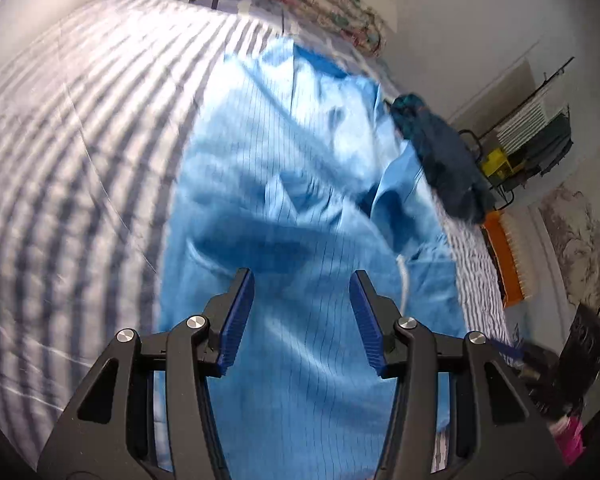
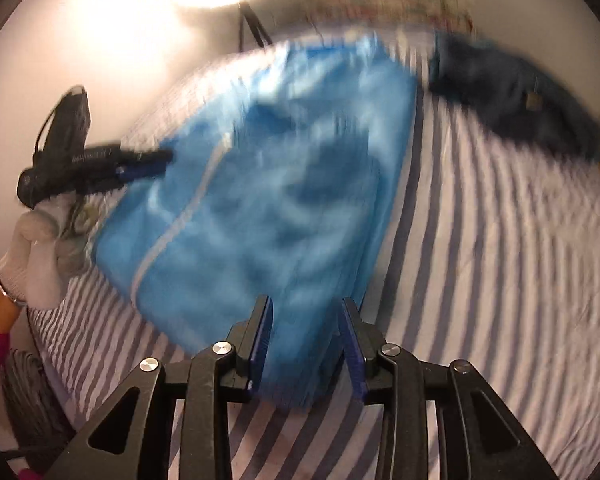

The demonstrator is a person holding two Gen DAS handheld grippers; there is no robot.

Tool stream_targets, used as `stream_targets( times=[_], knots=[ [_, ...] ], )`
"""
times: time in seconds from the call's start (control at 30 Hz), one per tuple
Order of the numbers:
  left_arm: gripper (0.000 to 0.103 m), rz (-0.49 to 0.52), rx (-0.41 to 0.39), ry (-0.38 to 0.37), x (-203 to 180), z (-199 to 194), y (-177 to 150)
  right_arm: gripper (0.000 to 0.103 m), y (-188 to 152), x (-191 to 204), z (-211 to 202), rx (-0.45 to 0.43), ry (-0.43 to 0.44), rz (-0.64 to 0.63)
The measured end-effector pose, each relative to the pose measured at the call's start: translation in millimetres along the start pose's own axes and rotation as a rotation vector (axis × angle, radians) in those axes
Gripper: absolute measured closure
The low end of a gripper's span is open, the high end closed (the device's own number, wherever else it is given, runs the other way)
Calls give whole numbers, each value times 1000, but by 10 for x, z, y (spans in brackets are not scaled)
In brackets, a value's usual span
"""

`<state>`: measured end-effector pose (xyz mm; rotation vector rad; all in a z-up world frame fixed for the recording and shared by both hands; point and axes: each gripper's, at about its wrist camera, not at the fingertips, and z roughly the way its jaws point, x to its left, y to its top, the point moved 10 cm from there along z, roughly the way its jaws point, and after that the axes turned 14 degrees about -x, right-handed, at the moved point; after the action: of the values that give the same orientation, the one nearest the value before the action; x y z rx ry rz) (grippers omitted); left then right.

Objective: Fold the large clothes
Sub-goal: 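Release the folded hem with both grippers and pull back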

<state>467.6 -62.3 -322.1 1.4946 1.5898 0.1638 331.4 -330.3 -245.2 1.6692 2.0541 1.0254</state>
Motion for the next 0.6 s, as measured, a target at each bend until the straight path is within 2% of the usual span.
stream_targets(
  times=[0.1, 0.2, 0.3, 0.47, 0.6],
  knots=[
    [53, 41, -45, 18, 41, -128, 265, 49, 358, -59, -116, -131, -5, -16],
    [53, 64, -72, 41, 134, -138, 522, 49, 703, -155, -145, -192, -17, -19],
    [53, 86, -89, 74, 218, -64, 748, 49, 989, -248, 52, -190, -24, -31],
    [53, 68, -86, 68, 282, 253, 1076, 50, 1192, -408, 395, -147, -11, -24],
    [43, -11, -39, 29, 386, 607, 1247, 49, 1389, -643, 707, -119, -1, 28]
  ],
)
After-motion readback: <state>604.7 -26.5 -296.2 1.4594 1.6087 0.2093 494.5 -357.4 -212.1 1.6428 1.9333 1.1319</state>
